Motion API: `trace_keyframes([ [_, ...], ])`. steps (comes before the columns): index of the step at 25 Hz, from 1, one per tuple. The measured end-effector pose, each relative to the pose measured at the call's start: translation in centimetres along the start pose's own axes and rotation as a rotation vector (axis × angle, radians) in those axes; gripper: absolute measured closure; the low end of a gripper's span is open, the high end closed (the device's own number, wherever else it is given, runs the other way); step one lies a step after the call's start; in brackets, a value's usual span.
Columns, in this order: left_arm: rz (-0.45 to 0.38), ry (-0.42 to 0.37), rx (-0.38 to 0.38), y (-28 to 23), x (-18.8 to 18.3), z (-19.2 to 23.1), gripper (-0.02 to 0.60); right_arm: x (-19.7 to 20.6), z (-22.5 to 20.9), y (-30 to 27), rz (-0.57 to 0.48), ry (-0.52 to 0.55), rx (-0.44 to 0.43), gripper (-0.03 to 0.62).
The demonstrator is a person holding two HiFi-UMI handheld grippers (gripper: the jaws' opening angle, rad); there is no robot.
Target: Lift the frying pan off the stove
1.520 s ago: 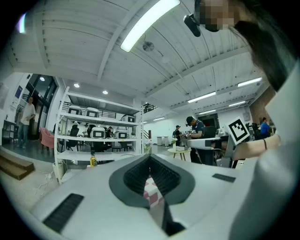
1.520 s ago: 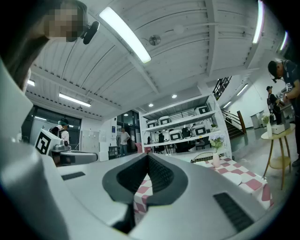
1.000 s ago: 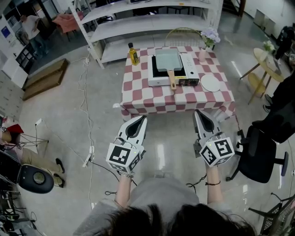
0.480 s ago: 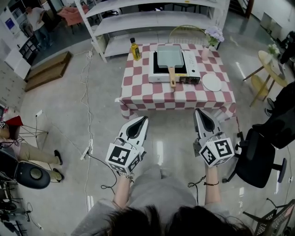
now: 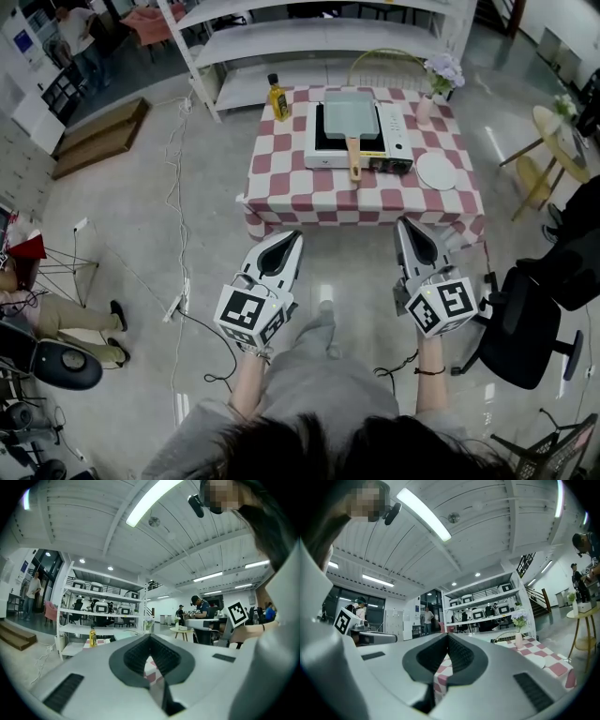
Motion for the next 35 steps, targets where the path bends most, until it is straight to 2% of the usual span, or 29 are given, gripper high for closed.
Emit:
trace_keyframes([
  [14, 0.011, 0.023, 0.077, -7.8, -0.2, 5.2, 0.555, 0.8, -3.8, -6.1, 0.029, -0.022, 0.046, 0.572],
  [35, 0.054, 0.070, 0.184, -16.1, 0.5, 11.1, 0.555, 1.6, -7.5, -13.1, 0.053, -0.034, 0.115, 0.572],
])
Point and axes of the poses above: the fingertips, and each gripper's own axes: y backward along the fingers, z to its left, x out of its underside, the point moved 9 cm from there along y, backward along the fingers, and after that the axes turned 2 degrees about y, right-handed, at the moved point
